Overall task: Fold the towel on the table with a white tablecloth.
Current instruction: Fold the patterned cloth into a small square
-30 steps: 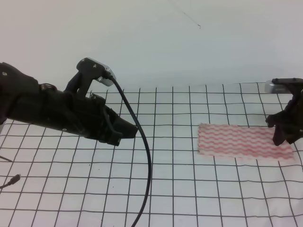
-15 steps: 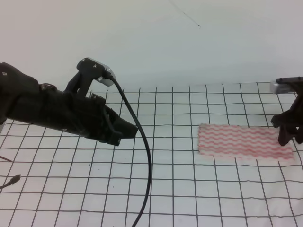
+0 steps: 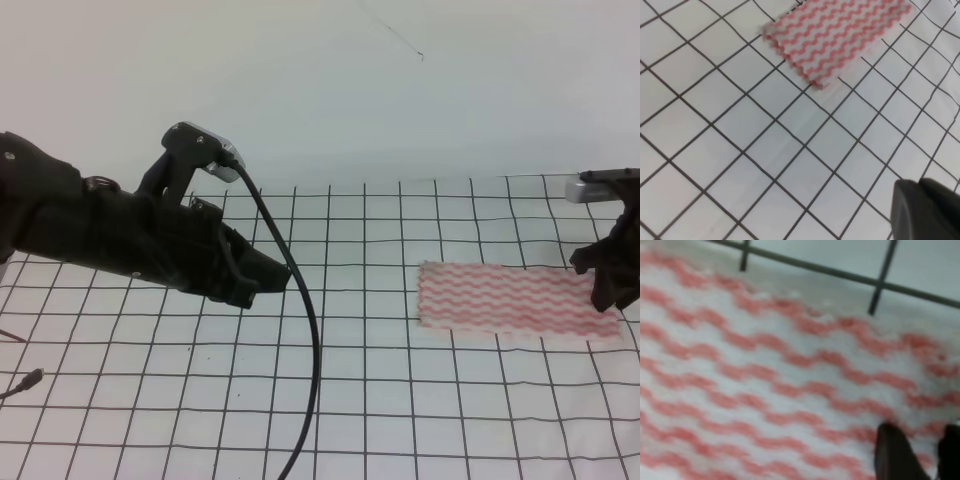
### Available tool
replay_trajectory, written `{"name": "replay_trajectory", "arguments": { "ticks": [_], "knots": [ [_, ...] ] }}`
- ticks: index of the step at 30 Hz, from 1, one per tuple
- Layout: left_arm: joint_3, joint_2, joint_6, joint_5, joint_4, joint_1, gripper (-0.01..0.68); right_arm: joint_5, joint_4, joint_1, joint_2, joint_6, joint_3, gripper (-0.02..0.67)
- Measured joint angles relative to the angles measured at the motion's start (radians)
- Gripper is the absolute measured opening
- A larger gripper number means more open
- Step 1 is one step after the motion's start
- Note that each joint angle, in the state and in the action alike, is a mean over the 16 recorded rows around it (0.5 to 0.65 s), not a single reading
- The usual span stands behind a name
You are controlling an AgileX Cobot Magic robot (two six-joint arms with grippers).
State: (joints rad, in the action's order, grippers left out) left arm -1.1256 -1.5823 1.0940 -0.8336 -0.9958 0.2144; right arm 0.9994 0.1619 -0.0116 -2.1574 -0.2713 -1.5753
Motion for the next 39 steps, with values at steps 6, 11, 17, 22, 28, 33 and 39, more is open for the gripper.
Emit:
{"name": "replay_trajectory", "arguments": {
  "ticks": [6,11,17,22,28,33,39],
  "knots": [
    [0.000,0.000,0.002,0.000,0.000,0.000,-0.002,0.003,0.007,0.000,0.017,0.000,0.000,0.190],
    [0.000,0.000,0.002,0.000,0.000,0.000,-0.002,0.006,0.010,0.000,0.020,0.005,0.000,0.190],
    [0.000,0.000,0.000,-0.001,0.000,0.000,-0.002,0.008,0.010,0.000,0.007,0.013,0.001,0.191],
    [0.000,0.000,-0.003,-0.002,0.000,0.000,-0.002,0.005,0.014,0.000,-0.005,0.013,0.001,0.176],
    [0.000,0.000,-0.006,-0.003,0.000,0.000,-0.002,0.006,0.026,0.000,-0.011,0.002,0.000,0.108],
    [0.000,0.000,-0.007,-0.003,0.000,0.000,-0.002,0.008,0.050,0.000,0.000,-0.015,-0.001,0.049],
    [0.000,0.000,-0.007,-0.003,-0.002,0.000,-0.002,0.021,0.099,-0.002,0.015,-0.039,-0.005,0.000]
  ]
}}
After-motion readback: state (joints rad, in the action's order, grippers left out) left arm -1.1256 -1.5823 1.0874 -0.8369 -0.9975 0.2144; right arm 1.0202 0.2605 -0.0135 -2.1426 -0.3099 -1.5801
